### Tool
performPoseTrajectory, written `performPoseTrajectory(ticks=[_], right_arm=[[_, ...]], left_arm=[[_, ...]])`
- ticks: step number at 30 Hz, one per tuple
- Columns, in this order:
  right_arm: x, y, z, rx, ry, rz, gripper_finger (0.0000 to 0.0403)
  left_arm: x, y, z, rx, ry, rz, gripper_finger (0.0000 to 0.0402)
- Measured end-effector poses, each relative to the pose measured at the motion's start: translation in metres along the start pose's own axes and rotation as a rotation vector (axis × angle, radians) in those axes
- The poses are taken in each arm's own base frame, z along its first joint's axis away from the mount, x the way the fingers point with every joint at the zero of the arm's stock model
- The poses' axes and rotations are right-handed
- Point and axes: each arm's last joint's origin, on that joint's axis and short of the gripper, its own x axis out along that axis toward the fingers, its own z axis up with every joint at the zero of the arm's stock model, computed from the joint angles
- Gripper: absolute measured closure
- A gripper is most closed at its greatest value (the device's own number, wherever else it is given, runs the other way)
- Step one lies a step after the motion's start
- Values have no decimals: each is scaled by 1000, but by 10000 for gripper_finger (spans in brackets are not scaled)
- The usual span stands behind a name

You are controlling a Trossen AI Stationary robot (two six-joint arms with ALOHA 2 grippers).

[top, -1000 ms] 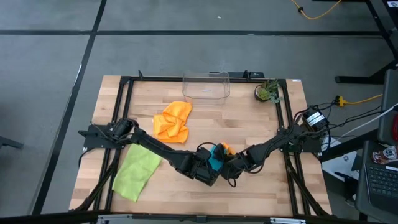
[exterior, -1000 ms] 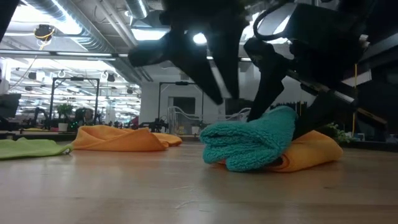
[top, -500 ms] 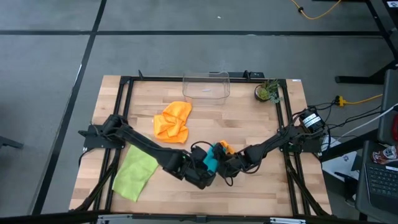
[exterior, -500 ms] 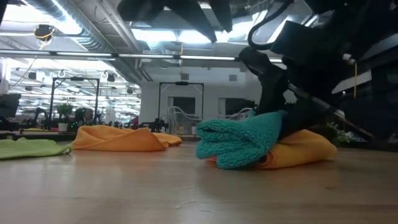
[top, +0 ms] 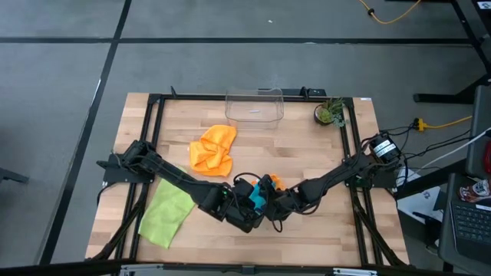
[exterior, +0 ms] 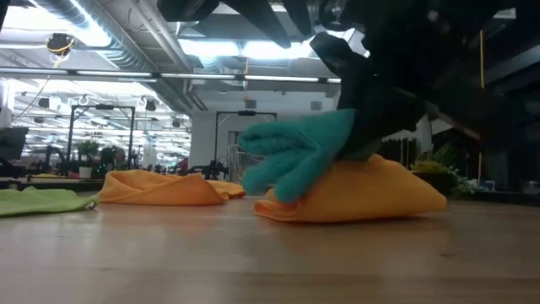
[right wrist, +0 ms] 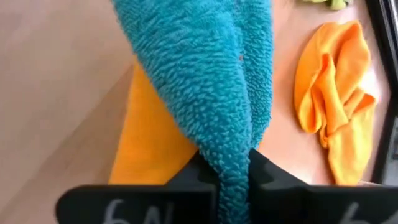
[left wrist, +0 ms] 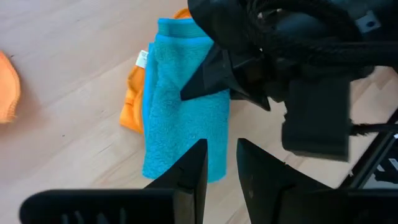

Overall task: Fold microfiber towels
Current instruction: Put the blue microfiber cloth into the transparent bin

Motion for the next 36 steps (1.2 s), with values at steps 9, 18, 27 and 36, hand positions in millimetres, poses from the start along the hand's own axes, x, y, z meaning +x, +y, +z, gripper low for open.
performPoseTrajectory(ticks=[9, 18, 27, 36], right_arm=[[-5, -3, 3, 94, 29, 92, 375], [-2, -9, 0, 146, 49, 51, 341], [0, -17, -4, 200, 103, -69, 339], [7, -27, -12, 239, 120, -67, 338]], left_arm=[[0, 0, 0, 0, 0, 0, 324], [0, 0, 0, -4, -1, -2, 324], [0, 0, 0, -1, 0, -2, 324], [-1, 0, -1, 3, 1, -2, 324]])
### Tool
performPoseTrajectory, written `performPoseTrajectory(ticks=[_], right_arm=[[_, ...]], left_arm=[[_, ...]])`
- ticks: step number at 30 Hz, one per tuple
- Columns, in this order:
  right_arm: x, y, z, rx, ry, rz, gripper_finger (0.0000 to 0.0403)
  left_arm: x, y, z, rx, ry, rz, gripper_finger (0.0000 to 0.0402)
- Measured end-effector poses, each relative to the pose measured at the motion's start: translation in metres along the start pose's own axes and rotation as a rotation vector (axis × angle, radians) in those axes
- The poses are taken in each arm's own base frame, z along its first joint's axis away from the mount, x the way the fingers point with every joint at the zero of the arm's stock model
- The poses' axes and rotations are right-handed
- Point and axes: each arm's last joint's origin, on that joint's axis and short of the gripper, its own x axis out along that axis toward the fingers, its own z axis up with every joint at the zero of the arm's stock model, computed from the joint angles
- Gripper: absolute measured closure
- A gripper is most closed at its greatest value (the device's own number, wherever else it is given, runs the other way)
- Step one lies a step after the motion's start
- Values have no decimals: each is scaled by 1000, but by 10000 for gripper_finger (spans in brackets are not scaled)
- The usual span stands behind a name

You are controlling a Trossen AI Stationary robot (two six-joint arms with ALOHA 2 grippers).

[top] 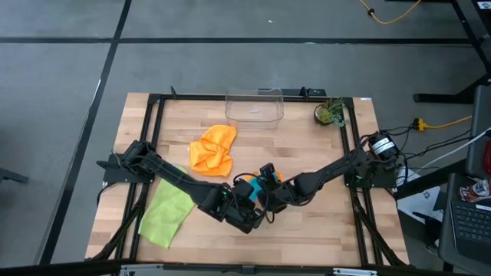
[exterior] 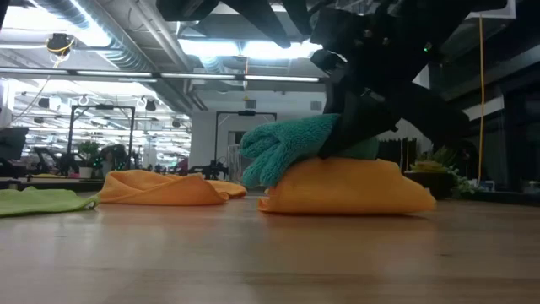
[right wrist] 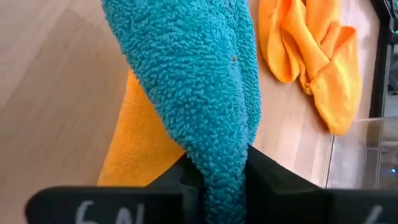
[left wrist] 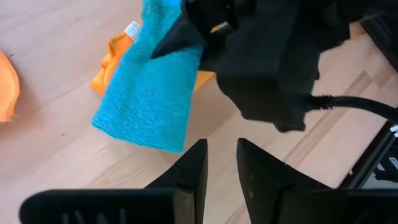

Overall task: Fold microfiber towels
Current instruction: Put the blue microfiber cloth into the transparent bin

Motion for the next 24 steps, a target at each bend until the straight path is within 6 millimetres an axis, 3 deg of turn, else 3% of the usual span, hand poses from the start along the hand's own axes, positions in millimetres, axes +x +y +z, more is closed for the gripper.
performPoseTrajectory(ticks=[5, 15, 24], right_arm=[[3, -3, -1, 64, -2, 41, 330], [4, -7, -1, 88, 10, -9, 250], [8, -13, -4, 106, 12, 32, 267]], left_arm=[[-1, -1, -2, 4, 2, -3, 324], [-1, -1, -2, 5, 2, -3, 324], [-1, -1, -2, 4, 1, -3, 324]])
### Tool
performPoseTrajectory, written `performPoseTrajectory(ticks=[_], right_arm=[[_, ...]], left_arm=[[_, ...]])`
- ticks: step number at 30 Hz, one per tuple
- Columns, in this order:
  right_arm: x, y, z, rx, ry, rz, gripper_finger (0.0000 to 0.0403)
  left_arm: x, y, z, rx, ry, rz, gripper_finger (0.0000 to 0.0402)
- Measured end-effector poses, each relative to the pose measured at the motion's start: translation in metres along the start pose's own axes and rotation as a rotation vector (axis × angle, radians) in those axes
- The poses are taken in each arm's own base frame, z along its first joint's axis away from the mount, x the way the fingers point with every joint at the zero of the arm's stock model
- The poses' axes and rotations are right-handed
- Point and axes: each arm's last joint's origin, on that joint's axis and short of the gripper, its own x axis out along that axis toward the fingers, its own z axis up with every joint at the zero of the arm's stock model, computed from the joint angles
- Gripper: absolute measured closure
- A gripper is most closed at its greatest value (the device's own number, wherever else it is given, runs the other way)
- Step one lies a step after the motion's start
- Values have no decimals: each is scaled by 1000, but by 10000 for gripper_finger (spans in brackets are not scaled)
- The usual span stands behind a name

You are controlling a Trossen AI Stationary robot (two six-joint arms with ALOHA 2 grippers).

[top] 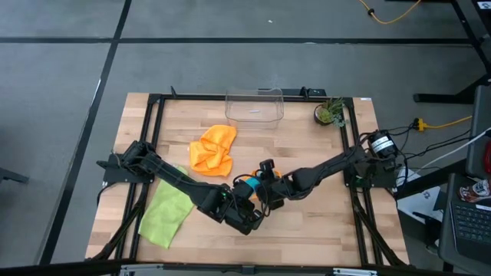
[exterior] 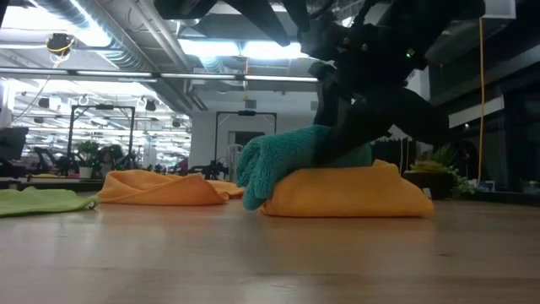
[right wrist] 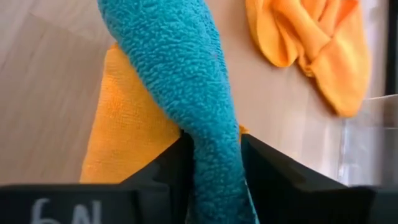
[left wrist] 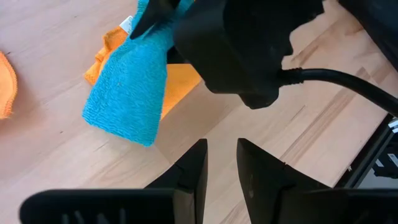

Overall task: Fold microfiber towels
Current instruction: Put the blue microfiber cloth into the transparent bin

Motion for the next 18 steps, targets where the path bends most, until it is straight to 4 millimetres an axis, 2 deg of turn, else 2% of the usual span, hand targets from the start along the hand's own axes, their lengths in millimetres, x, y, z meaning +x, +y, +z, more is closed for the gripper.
performPoseTrajectory(ticks=[6, 10, 12, 14, 18], right_arm=[[4, -5, -1, 21, -2, 62, 313], [6, -6, -2, 30, -3, 83, 373], [5, -7, -2, 27, 2, 52, 387], [3, -10, -1, 28, 5, 15, 385], [-9, -27, 8, 24, -6, -40, 386]], left_arm=[[0, 0, 0, 0, 0, 0, 324], [0, 0, 0, 0, -1, 0, 324], [-3, 1, 1, 4, 4, -3, 324], [-15, 5, 7, 19, 18, -3, 324], [-61, 18, 30, -2, -38, -41, 328]])
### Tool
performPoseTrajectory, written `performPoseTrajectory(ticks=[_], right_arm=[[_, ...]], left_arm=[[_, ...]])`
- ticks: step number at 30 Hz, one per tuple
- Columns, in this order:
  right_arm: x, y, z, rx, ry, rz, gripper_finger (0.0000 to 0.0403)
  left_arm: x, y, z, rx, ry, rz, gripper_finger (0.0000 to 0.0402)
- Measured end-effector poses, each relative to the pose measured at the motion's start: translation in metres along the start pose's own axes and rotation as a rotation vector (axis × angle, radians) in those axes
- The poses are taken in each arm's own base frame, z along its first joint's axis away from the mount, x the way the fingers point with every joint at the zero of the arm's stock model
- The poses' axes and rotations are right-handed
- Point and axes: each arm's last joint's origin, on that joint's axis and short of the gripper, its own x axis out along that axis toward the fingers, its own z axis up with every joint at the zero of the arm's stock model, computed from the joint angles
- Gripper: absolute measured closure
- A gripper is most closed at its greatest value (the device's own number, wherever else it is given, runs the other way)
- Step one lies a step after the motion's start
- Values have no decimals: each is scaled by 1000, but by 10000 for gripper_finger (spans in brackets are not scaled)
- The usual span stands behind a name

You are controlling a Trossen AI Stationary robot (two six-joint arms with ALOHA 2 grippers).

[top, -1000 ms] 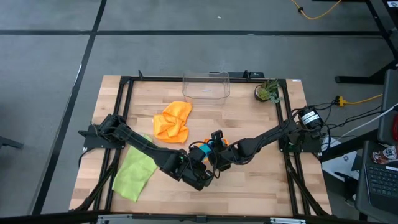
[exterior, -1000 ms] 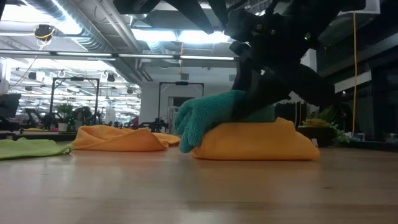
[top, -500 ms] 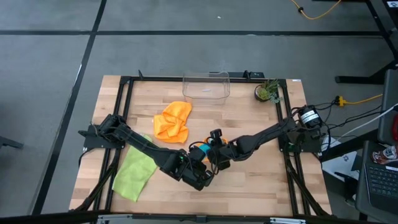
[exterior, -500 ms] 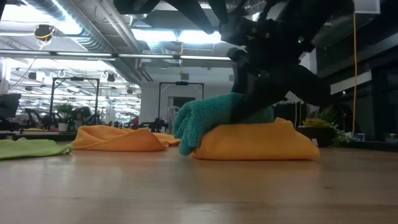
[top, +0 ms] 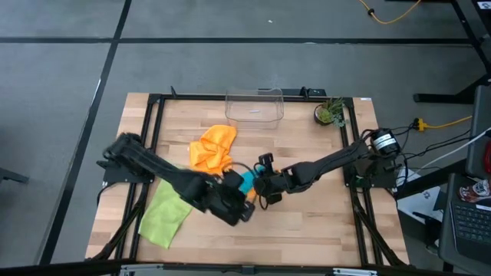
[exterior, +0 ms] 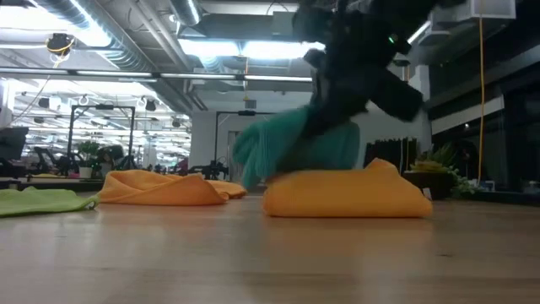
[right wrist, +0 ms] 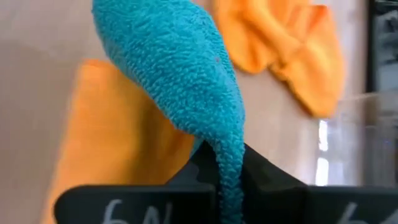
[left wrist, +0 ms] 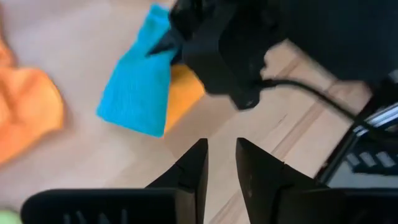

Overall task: Fold microfiber towels
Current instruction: Put the blue microfiber cloth into the transparent bin

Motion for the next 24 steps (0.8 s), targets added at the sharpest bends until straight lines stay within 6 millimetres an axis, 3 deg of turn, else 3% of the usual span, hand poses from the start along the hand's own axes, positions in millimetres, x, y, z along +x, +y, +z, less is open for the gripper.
performPoseTrajectory(ticks=[6, 11, 18, 24], right_arm=[[-20, -60, 19, 110, -51, -100, 387], [-17, -129, 21, 179, -60, -236, 387], [13, -211, -23, 327, -33, -302, 387], [65, -250, -62, 322, -13, -322, 387]], left_arm=[[-59, 23, 35, 27, -106, -66, 337], [-83, 36, 53, 108, -180, -90, 340], [-85, 44, 66, 241, -211, -53, 340], [-80, 50, 75, 289, -213, -6, 340]])
